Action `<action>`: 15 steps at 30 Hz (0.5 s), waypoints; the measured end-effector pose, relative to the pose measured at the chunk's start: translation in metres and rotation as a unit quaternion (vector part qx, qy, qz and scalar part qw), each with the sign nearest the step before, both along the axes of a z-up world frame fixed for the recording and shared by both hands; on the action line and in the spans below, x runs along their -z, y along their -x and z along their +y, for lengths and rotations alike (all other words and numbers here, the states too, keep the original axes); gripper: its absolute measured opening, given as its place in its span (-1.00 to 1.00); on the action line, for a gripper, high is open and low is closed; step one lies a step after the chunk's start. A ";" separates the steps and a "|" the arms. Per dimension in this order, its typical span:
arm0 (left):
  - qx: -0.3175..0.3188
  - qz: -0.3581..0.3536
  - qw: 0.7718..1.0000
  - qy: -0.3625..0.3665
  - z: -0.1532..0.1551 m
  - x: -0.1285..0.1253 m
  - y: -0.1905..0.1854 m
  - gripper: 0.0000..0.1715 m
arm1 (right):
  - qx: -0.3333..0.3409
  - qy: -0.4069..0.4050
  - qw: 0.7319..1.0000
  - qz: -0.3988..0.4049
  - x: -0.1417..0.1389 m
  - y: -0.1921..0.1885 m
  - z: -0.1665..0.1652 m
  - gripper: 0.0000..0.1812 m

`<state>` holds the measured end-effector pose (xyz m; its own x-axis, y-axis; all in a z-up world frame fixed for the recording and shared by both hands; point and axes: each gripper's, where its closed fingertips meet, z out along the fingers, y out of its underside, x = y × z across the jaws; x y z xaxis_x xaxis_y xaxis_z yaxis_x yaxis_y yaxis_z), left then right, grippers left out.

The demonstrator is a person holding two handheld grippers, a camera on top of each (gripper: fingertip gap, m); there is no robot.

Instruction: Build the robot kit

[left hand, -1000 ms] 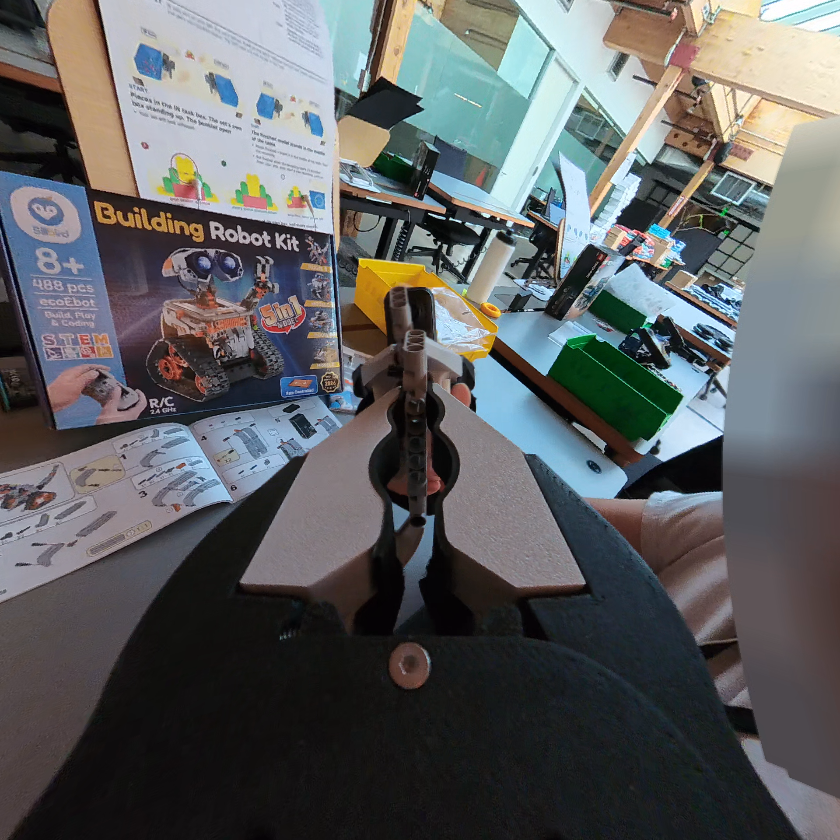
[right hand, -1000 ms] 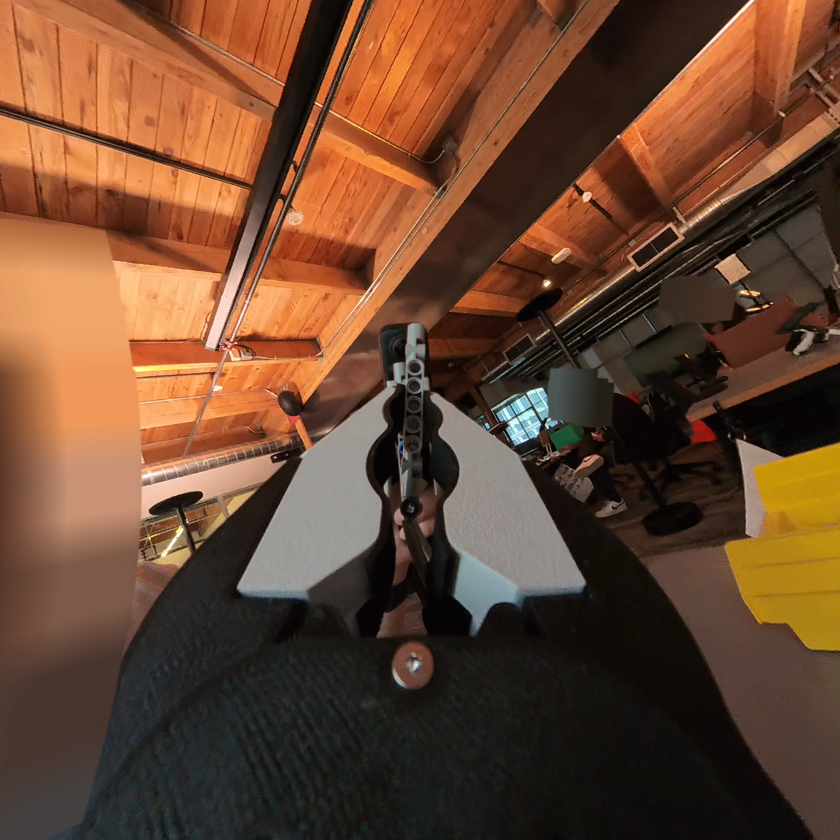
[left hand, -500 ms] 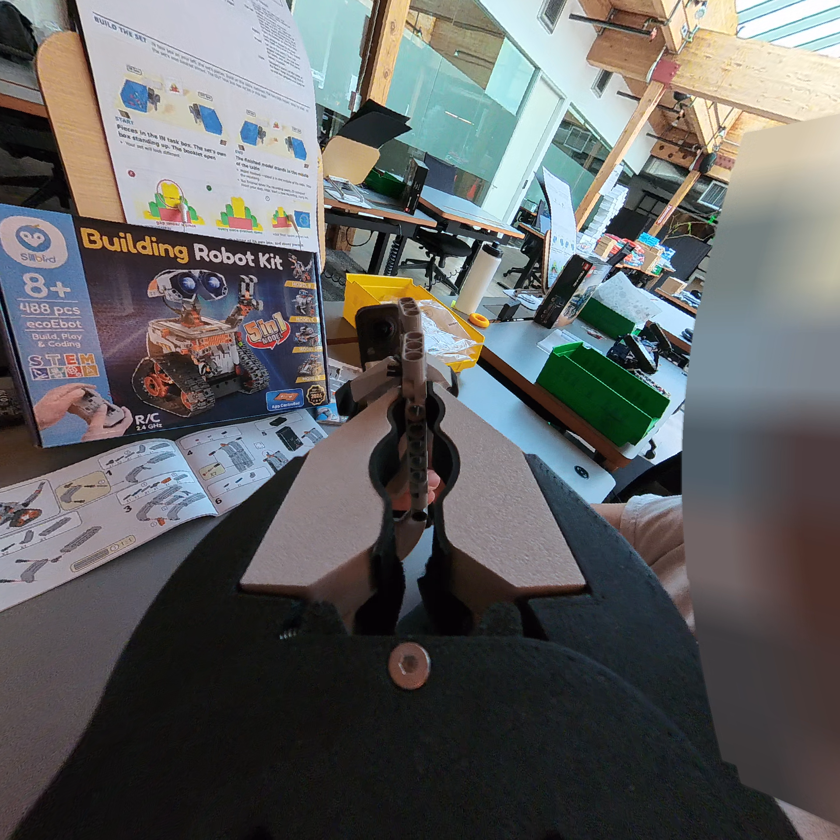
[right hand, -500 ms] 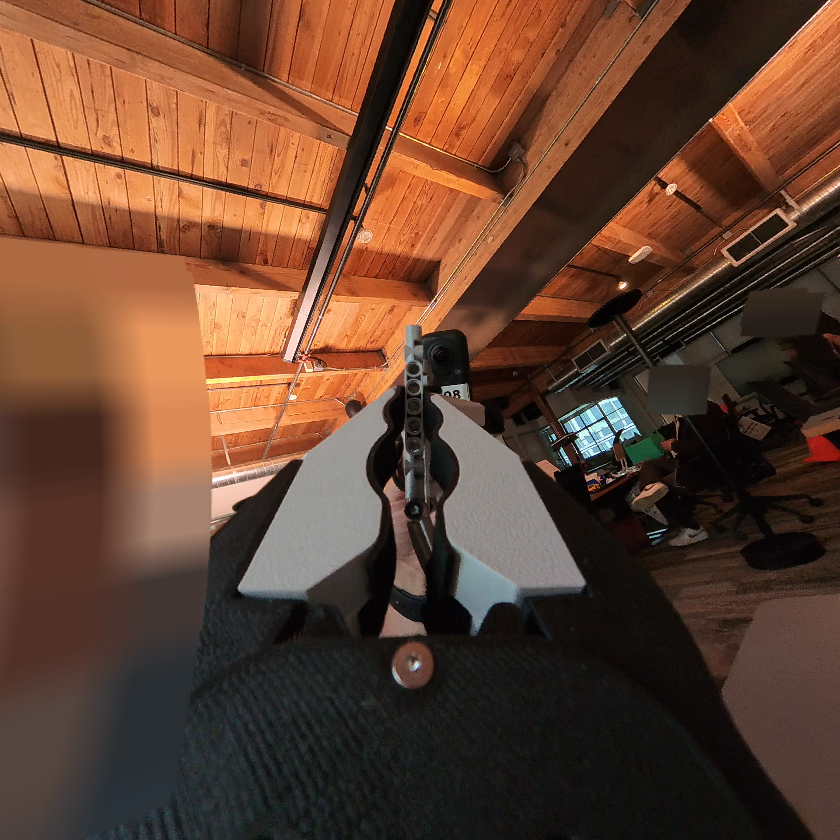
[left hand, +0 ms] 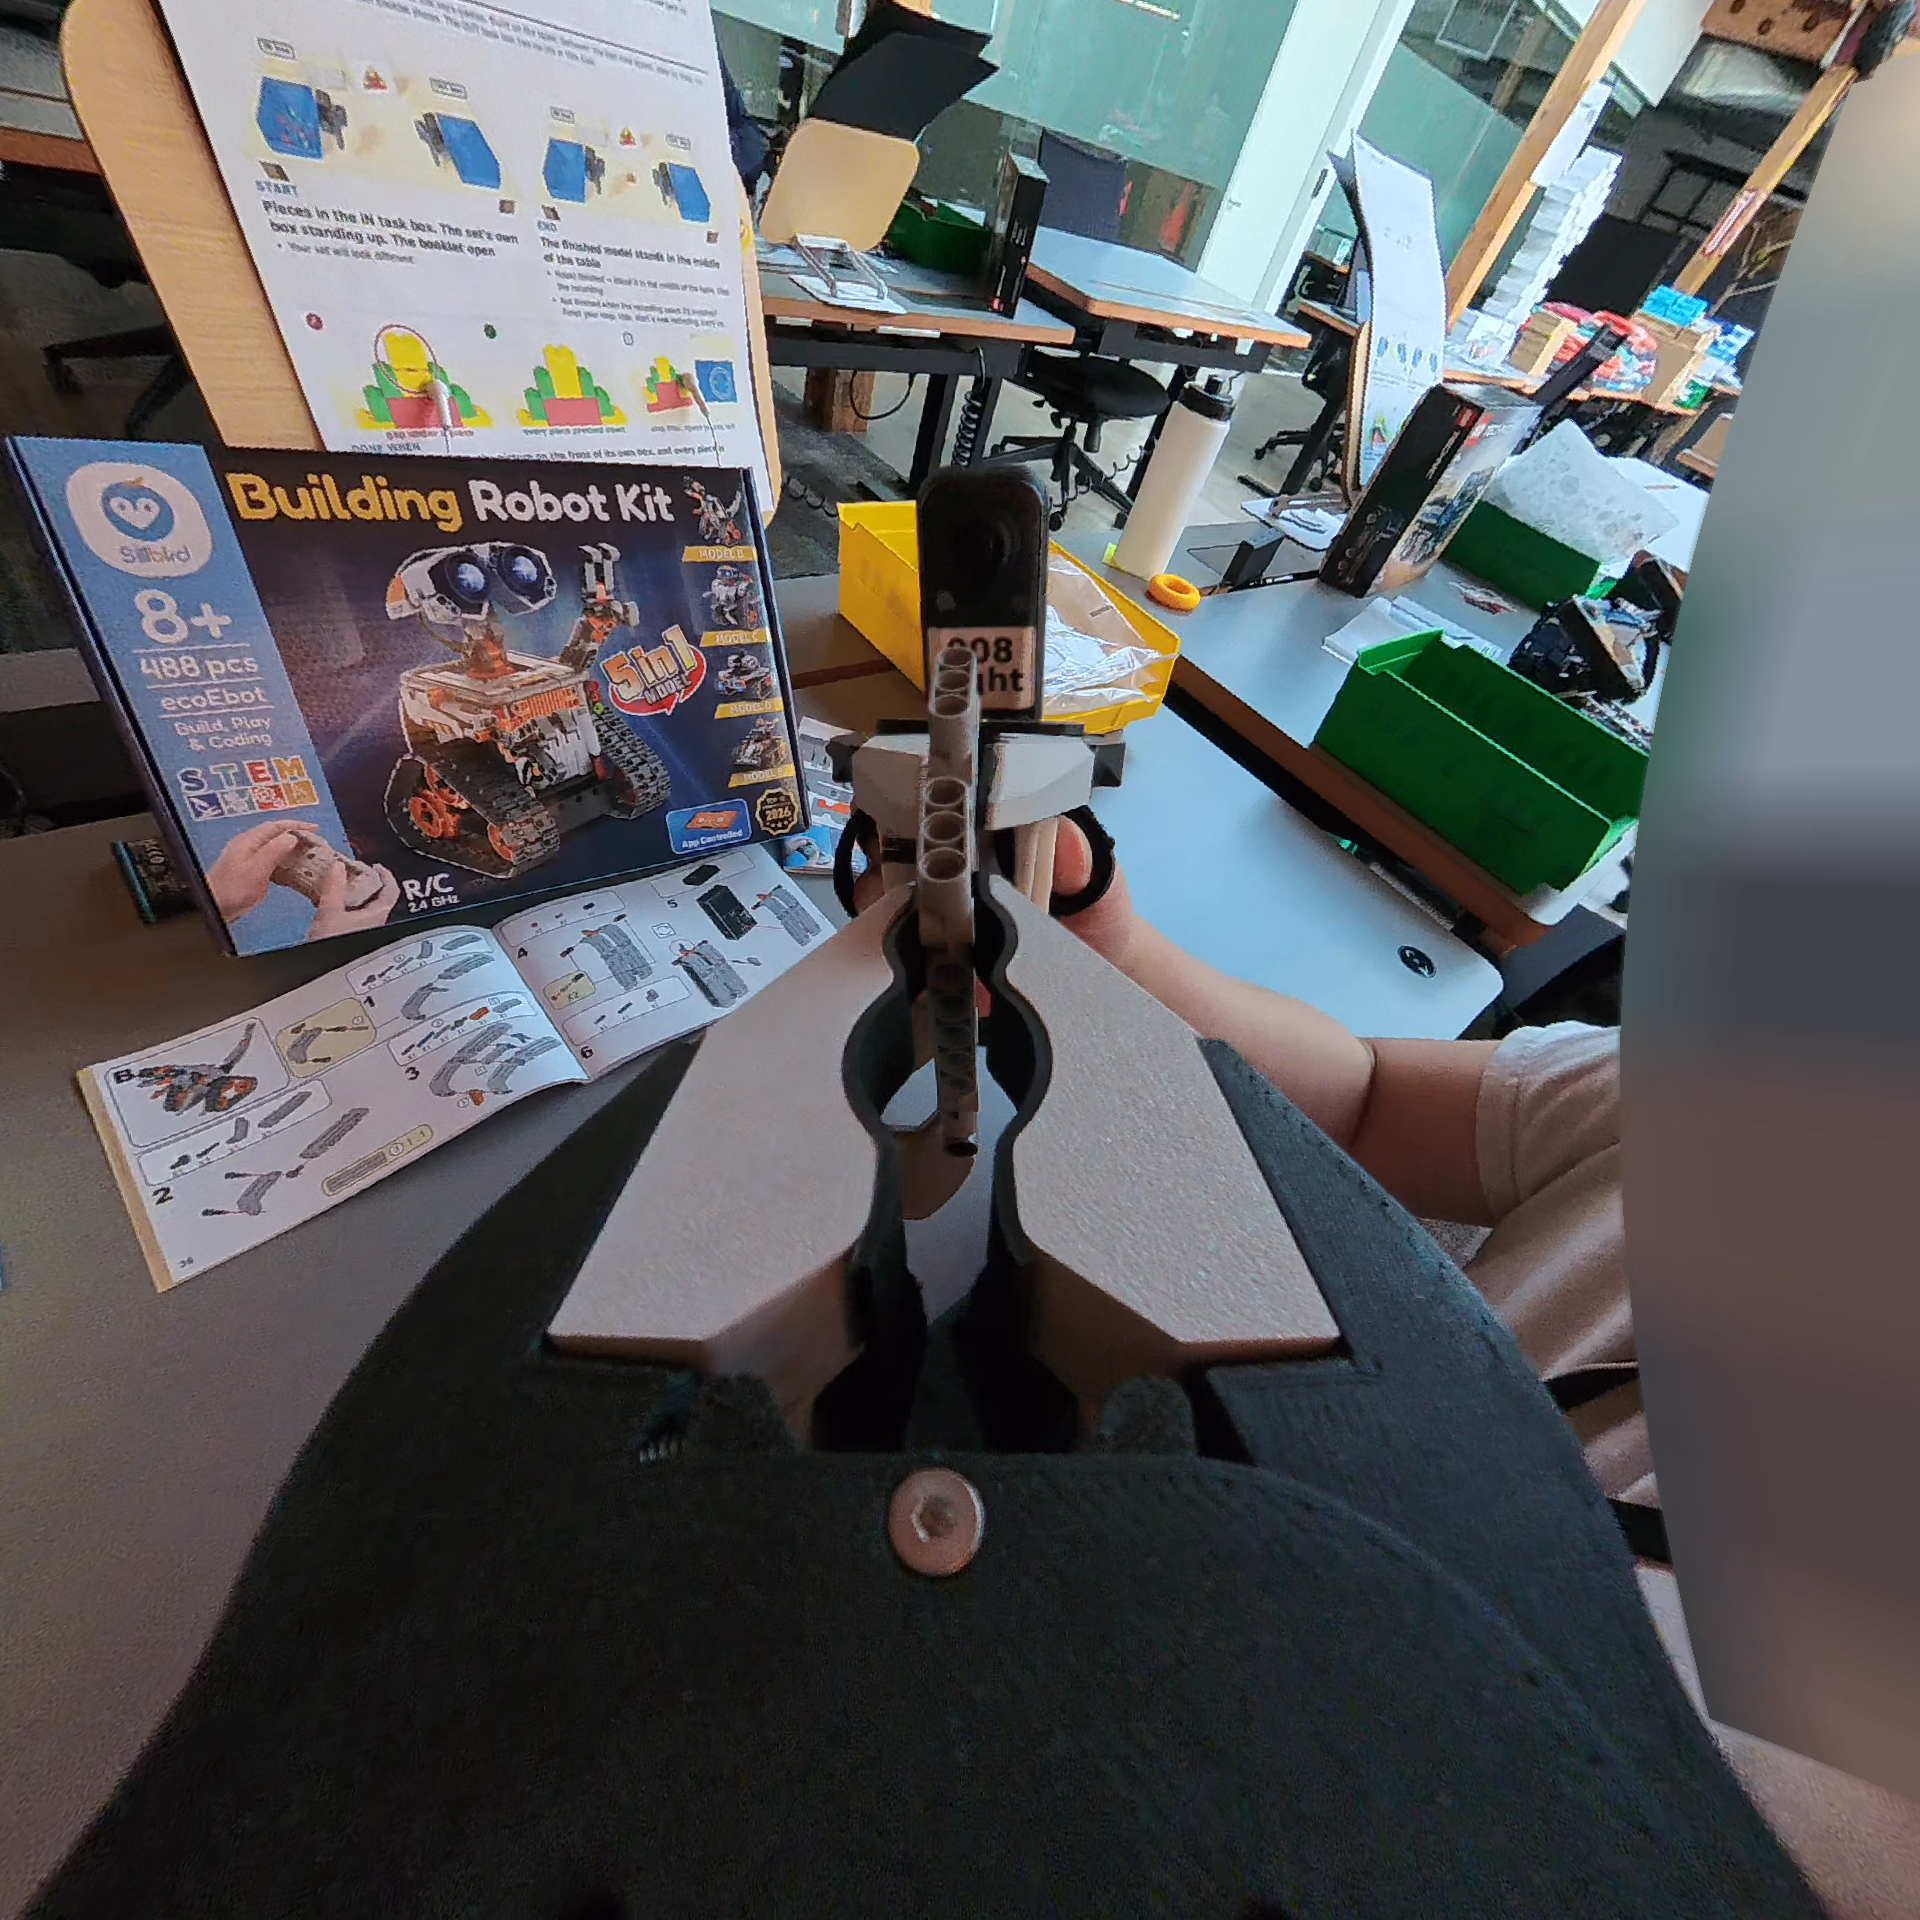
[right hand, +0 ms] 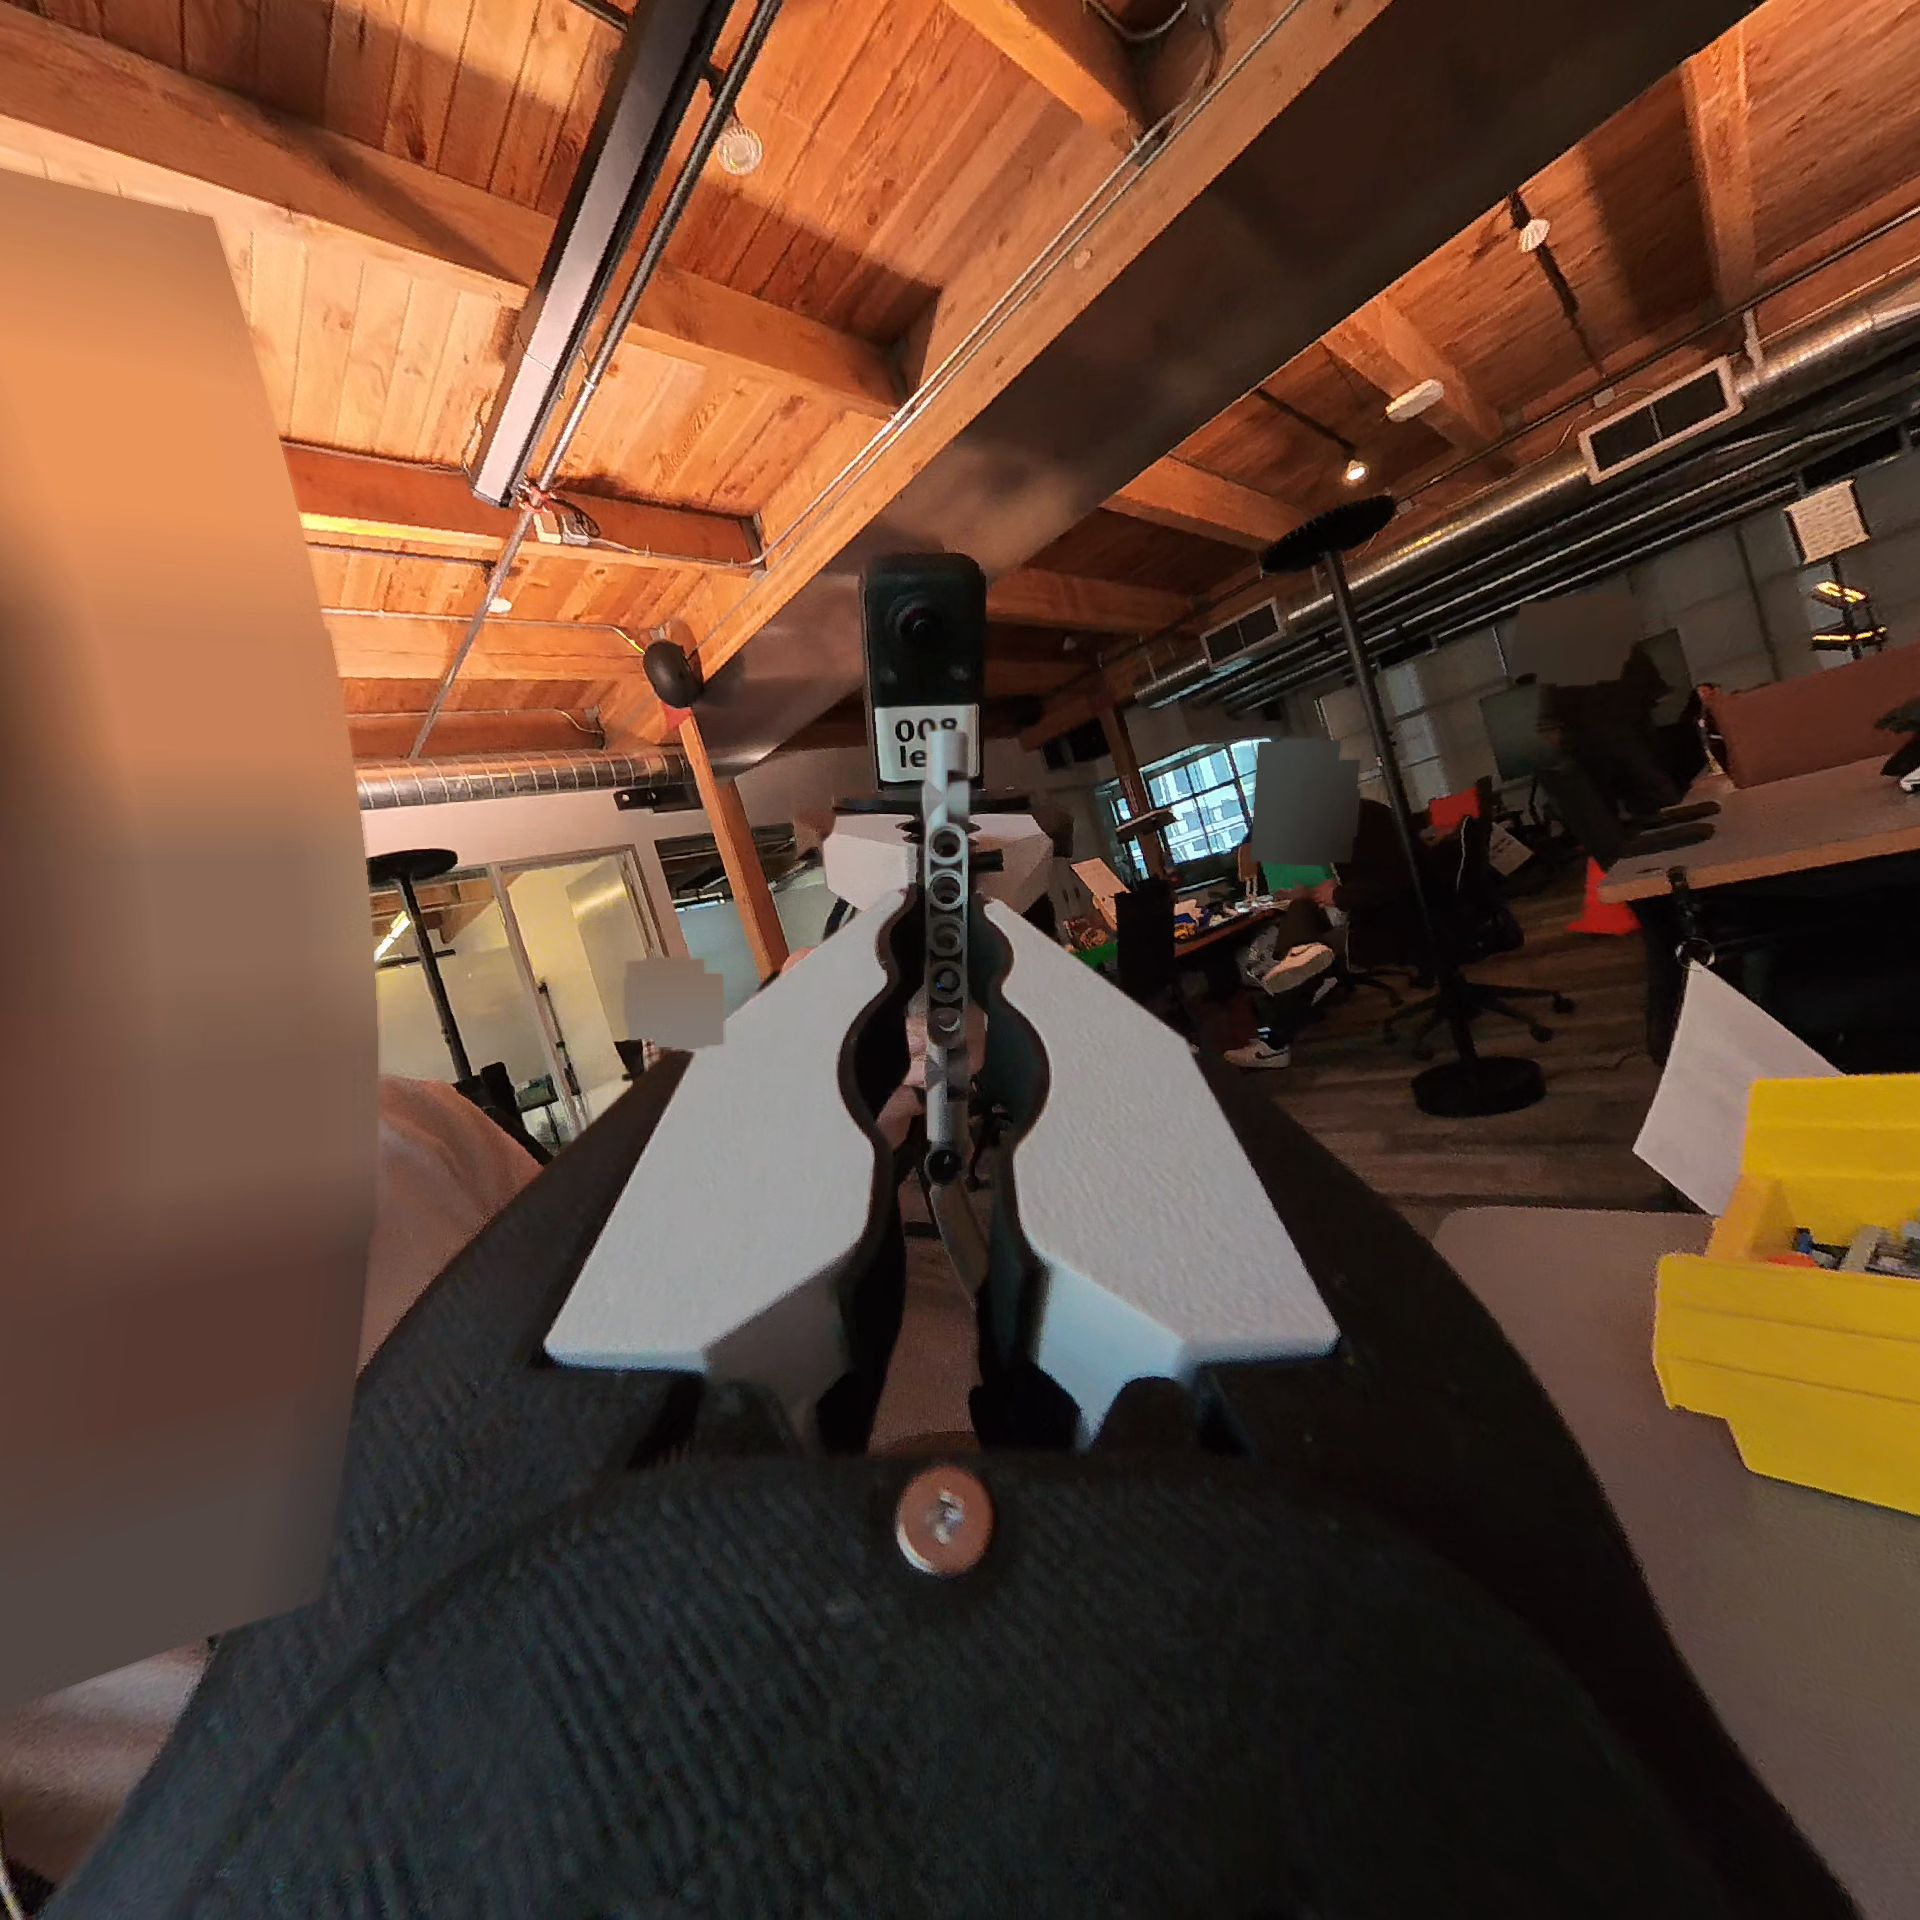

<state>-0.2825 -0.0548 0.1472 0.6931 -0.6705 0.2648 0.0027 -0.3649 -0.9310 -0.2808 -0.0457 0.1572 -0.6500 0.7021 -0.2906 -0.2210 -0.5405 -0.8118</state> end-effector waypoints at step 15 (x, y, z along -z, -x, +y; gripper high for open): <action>0.046 0.054 0.997 0.010 -0.028 -0.019 -0.018 -0.94 | -0.018 -0.048 0.999 0.001 -0.022 -0.016 -0.028 -0.95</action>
<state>-0.2645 -0.0830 0.1658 0.6534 -0.7284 0.2061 -0.1313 -0.3773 -0.9167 -0.2652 -0.0738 0.1794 -0.6759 0.7028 -0.2219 -0.2037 -0.4676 -0.8602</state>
